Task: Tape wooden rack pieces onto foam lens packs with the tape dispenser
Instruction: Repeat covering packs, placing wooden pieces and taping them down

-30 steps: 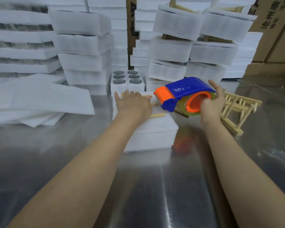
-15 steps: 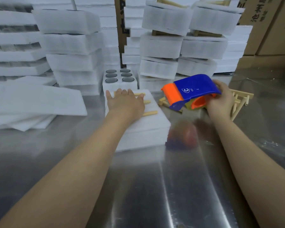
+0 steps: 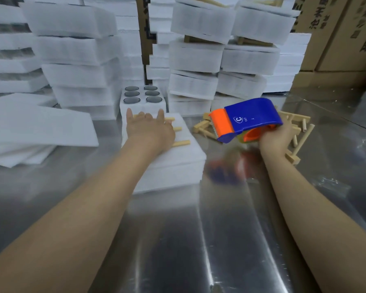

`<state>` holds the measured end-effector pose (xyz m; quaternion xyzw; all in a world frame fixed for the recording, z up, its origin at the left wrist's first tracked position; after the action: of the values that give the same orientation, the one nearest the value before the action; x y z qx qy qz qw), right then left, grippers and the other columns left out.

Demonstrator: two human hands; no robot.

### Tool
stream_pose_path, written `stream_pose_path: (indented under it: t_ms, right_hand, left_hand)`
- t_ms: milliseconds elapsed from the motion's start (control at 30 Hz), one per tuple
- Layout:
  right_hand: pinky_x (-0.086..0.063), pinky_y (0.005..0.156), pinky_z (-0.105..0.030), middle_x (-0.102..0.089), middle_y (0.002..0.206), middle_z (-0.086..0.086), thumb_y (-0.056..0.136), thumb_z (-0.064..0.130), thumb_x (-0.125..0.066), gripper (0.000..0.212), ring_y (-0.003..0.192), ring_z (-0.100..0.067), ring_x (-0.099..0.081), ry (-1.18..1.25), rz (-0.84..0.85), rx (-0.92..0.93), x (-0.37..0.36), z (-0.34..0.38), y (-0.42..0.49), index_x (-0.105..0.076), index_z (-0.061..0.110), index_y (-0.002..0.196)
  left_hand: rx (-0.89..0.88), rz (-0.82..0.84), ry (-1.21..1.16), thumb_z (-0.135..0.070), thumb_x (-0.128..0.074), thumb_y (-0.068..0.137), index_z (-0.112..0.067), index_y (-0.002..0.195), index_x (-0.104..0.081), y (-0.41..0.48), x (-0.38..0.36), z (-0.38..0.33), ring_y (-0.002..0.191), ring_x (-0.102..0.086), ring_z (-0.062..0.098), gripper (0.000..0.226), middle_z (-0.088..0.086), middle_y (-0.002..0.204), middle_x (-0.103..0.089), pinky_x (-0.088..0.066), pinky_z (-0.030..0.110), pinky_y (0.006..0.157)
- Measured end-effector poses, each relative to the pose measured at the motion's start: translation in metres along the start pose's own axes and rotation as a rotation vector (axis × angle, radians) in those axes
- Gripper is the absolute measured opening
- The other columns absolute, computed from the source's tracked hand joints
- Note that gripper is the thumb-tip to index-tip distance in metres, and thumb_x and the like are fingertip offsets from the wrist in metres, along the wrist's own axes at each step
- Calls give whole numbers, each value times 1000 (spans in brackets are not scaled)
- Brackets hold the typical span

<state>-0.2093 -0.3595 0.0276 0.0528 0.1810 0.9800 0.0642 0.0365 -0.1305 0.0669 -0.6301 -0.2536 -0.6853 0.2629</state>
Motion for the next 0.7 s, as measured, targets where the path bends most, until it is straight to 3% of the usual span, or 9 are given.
stream_pose_path:
  t_ms: [100, 167, 233, 300, 367, 433, 600, 700]
  right_hand:
    - [-42, 64, -20, -57, 75, 17, 95, 14, -50, 30, 75, 0, -57, -8, -15, -40, -3, -7, 1, -49, 35, 74]
    - [-45, 66, -22, -57, 76, 17, 96, 14, -50, 30, 73, 2, -56, 8, -13, -75, -5, -9, 2, -49, 35, 75]
    - [-50, 72, -26, -57, 76, 16, 96, 13, -49, 31, 72, 0, -56, 6, -4, -72, -7, -8, 2, -49, 35, 75]
    - [-53, 78, -34, -58, 76, 14, 96, 12, -46, 32, 74, -3, -58, 11, -7, -57, -6, -8, 3, -50, 34, 74]
    - [-55, 84, -40, -59, 77, 14, 95, 14, -45, 30, 78, -8, -61, 34, -1, -54, -7, -9, 3, -51, 35, 75]
    - [-53, 88, -42, -60, 78, 12, 93, 24, -42, 22, 83, -13, -63, 63, 20, -66, -10, -10, 0, -52, 35, 75]
    - [-52, 90, -46, -69, 97, -4, 85, 30, -40, 19, 95, -24, -66, 72, 24, -4, -6, -2, -2, -59, 28, 89]
    - [-49, 96, -42, -68, 115, -4, 90, 26, -45, 25, 108, -22, -62, 35, 50, 108, -7, 10, -6, -62, 26, 109]
  left_hand:
    - [27, 44, 89, -46, -8, 100, -10, 142, -42, 6, 9, -9, 140, -30, 32, 65, 16, 142, -47, 10, 49, 117]
    - [61, 16, 75, -54, -5, 99, -7, 118, -63, 9, 18, -21, 125, -47, 32, 77, 15, 114, -62, 7, 48, 118]
    - [67, -98, 52, -52, -4, 100, -4, 97, -67, 9, 28, -34, 107, -58, 30, 79, 12, 86, -60, 3, 46, 119]
    - [1, -261, 6, -46, -6, 102, -4, 81, -61, 10, 36, -46, 101, -61, 29, 73, 12, 76, -56, 1, 41, 120]
    - [-208, -394, 55, -39, -12, 105, -7, 85, -62, 8, 40, -64, 103, -60, 29, 63, 13, 81, -61, 1, 39, 121]
    - [-361, -386, 23, -28, -21, 106, -9, 105, -63, 9, 35, -77, 105, -58, 29, 47, 12, 95, -65, 1, 40, 121]
    - [-281, -118, -240, -30, -23, 106, -5, 121, -58, 29, 15, -73, 122, -45, 35, 45, 21, 120, -59, -5, 40, 119]
    - [-332, -156, -262, -33, -33, 103, -9, 103, -62, 29, 18, -72, 118, -44, 33, 38, 18, 114, -62, -24, 36, 108]
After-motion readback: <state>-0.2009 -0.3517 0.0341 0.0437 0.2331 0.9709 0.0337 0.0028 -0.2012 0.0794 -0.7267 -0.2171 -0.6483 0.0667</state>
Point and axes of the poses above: each hand's wrist, its own y-axis towards the middle knuckle, its own x-axis out of the back of the hand, z = x × y, the point moved 8 cm from there along y, towards the middle knuckle
